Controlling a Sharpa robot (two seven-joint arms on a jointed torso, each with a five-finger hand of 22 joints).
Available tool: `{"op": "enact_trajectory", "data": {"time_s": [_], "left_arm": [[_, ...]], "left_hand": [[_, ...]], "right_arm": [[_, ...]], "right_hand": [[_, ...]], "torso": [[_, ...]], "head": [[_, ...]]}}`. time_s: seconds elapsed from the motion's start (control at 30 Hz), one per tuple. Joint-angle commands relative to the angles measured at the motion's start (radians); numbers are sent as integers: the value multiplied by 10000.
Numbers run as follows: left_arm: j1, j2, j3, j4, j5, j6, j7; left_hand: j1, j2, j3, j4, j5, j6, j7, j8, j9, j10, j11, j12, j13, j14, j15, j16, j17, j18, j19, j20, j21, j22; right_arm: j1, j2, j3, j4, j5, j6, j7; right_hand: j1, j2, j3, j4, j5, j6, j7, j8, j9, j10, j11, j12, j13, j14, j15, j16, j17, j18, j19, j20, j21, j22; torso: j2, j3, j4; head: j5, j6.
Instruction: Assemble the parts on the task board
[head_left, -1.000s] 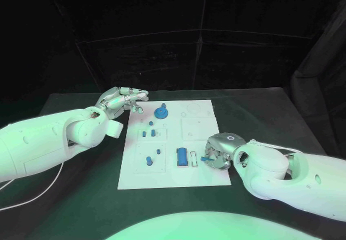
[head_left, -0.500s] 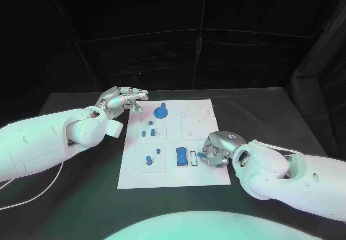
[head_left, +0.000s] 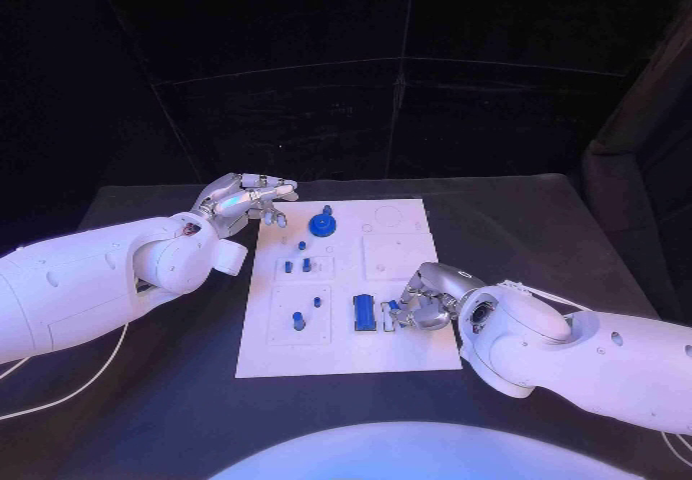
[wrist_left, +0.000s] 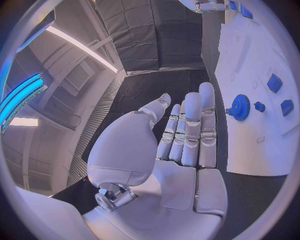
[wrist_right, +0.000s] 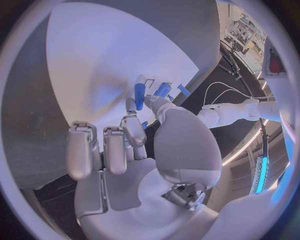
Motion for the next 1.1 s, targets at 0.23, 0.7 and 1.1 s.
{"op": "enact_trajectory", "data": {"time_s": [0.23, 0.7, 1.1], "left_arm": [[14, 3, 8, 36, 24, 155, -10], [15, -11, 9, 54, 24, 203, -53], [16, -16, 9, 59, 24, 234, -88]], "left_hand": [[37, 94, -64, -8, 23, -99, 4, 39, 0, -93, -6, 48, -14, -86, -3, 32, -23, 58, 19, 15, -39, -19], [35, 88, -72, -10, 23, -107, 7, 39, -1, -103, -3, 51, -15, -90, -1, 33, -26, 57, 18, 16, -42, -22], [35, 86, -74, -11, 23, -110, 8, 39, -2, -106, -2, 52, -15, -91, 0, 33, -28, 57, 17, 17, -43, -23]], "right_arm": [[13, 172, 0, -109, 1038, 146, -94], [14, 320, 1, -212, 948, -254, -113], [14, 391, 1, -257, 833, -168, -119]], "right_hand": [[-233, 56, -358, 41, 560, 102, -59, 48, 70, 155, 2, 275, 229, 812, -66, 79, 1332, -107, 397, -80, 56, 1164], [-298, 130, -495, 85, 659, 165, -85, 73, 102, 140, -16, 160, 169, 812, -77, 82, 1335, -108, 401, -88, 60, 1173], [-922, 275, -1258, 591, 1060, 330, -151, 178, 214, 179, -66, 116, 198, 813, -112, 96, 1360, -113, 409, -117, 68, 1191]], "torso": [[-3, 0, -16], [-2, 5, -11], [2, 2, -13]], "head": [[21, -27], [43, -22], [39, -17]]}}
